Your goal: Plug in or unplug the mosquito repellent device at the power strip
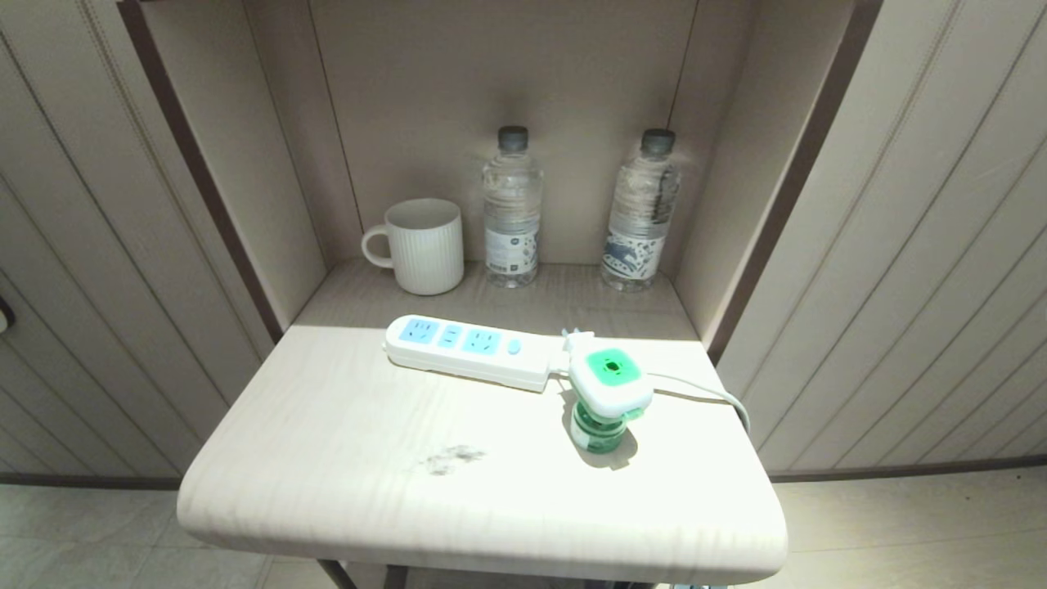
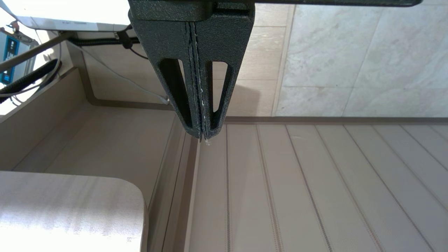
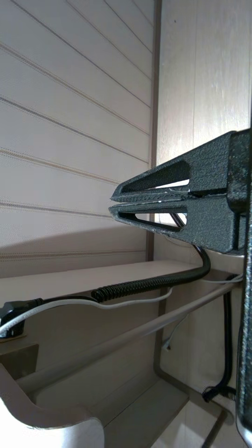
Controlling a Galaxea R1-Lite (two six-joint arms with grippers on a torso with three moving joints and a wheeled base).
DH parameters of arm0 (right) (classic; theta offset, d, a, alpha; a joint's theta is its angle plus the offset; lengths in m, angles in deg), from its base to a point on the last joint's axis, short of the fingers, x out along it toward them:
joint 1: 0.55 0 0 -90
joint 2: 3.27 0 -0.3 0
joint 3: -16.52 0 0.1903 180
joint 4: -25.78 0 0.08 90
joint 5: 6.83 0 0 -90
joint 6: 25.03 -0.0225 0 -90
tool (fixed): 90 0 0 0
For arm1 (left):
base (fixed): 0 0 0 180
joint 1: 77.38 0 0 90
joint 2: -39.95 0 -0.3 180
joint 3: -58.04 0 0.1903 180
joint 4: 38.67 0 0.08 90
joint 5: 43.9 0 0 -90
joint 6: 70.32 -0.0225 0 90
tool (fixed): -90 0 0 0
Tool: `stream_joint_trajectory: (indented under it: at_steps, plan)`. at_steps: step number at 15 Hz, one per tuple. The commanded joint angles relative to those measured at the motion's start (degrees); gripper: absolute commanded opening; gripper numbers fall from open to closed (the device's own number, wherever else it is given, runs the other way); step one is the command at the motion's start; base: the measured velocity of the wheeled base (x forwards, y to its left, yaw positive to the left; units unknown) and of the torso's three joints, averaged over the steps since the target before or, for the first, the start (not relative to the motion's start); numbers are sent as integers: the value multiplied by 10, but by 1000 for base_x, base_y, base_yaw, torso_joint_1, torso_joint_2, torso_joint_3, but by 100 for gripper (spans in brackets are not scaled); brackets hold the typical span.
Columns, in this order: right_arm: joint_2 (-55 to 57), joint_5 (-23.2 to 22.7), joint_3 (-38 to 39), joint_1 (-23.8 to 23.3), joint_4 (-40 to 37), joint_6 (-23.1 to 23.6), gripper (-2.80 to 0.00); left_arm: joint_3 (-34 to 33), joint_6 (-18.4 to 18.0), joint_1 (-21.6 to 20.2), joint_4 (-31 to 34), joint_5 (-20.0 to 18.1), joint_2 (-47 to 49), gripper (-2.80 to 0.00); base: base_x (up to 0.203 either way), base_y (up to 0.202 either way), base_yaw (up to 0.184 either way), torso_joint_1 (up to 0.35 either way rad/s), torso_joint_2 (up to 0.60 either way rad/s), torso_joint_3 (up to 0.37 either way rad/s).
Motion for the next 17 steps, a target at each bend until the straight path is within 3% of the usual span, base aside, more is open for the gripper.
stream_joint_trajectory:
  at_steps: [1,17]
  plan:
    - [1,1,0,0,0,-3,-280,0,0,0,1,0,1,-280,0,0,0,0,0,0]
    - [1,3,0,0,0,-10,-280,0,0,0,1,0,1,-280,0,0,0,0,0,0]
